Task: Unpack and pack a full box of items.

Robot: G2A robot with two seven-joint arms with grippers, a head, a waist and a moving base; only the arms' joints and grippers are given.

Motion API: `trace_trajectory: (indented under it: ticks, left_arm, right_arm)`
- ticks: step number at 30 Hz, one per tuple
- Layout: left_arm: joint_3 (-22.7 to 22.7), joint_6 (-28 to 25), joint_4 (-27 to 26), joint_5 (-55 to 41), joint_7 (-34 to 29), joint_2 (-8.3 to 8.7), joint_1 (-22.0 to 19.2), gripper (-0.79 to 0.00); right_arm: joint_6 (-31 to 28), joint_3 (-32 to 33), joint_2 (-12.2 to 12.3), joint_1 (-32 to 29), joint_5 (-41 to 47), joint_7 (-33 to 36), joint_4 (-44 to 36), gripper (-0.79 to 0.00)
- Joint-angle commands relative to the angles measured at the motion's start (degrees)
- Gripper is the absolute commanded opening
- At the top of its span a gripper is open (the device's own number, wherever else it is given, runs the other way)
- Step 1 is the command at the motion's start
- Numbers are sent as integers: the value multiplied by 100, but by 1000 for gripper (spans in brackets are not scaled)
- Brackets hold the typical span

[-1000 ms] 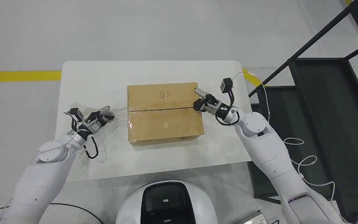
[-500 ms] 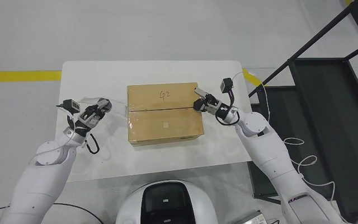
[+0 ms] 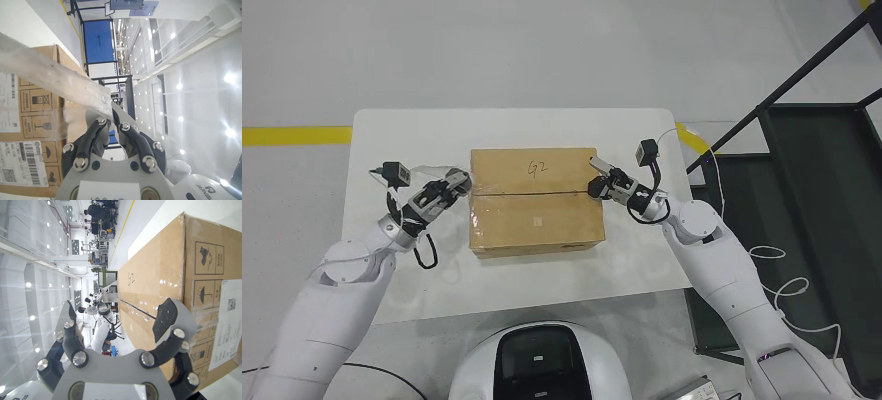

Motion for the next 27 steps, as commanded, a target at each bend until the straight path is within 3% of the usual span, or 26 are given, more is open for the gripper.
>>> trace_trajectory:
  ticks: [1,26,27]
  left_arm:
    - [90,60,9,98,-31,-31,-79,-785]
    - [758,596,100,1883,-416,-259,-699,-785]
    - [777,612,94,1971,-408,-266,-719,-659]
  right_arm:
    - [0,0,0,0,0,0,0,0]
    - [0,0,0,0,0,0,0,0]
    - [0,0,0,0,0,0,0,0]
